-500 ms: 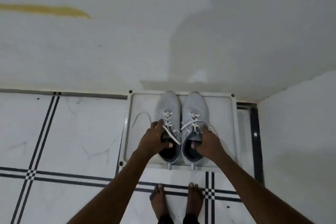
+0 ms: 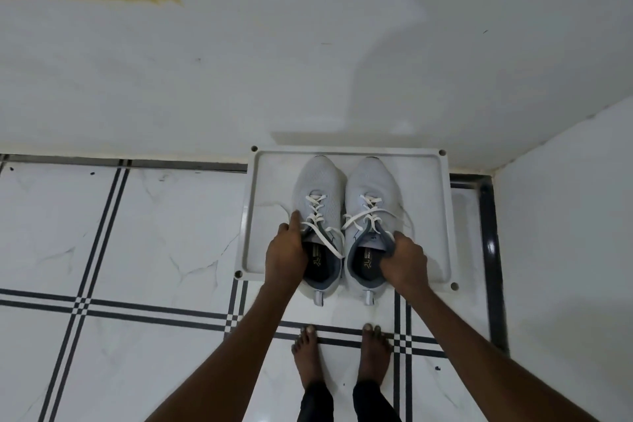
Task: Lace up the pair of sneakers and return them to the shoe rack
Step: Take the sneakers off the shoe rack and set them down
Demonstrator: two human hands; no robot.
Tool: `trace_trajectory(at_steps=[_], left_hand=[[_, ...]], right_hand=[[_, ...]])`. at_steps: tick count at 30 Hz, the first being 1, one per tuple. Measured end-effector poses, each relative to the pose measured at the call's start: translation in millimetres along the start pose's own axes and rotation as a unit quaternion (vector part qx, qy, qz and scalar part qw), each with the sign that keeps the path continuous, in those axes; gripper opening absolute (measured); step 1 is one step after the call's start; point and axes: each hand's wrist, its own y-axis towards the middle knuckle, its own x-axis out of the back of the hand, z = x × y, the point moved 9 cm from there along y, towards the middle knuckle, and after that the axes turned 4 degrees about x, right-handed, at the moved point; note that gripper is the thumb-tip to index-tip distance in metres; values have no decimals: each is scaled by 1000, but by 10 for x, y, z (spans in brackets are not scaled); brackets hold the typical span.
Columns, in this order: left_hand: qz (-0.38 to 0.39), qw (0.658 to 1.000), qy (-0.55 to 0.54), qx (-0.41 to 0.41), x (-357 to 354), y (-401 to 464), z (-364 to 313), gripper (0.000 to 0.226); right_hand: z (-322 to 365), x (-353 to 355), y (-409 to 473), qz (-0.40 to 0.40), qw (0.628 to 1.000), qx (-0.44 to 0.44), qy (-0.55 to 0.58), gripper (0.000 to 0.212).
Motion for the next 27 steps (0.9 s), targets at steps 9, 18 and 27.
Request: trace_trajectory(at_steps=[9,18,27], left_hand=[[-31,998,-42,-25,165,-1138,282,47],[-24,998,-34,-37,-550,-2092,1065,31],[5,999,-42,-8,-2114,-2127,1974,30]], right_hand=[[-230,-7,-1116,-14,999,20,35,20],[-965,-848,-2152,-22,998,-30,46,20],[-2046,-2365,-1981,26,994,-87,67,17]])
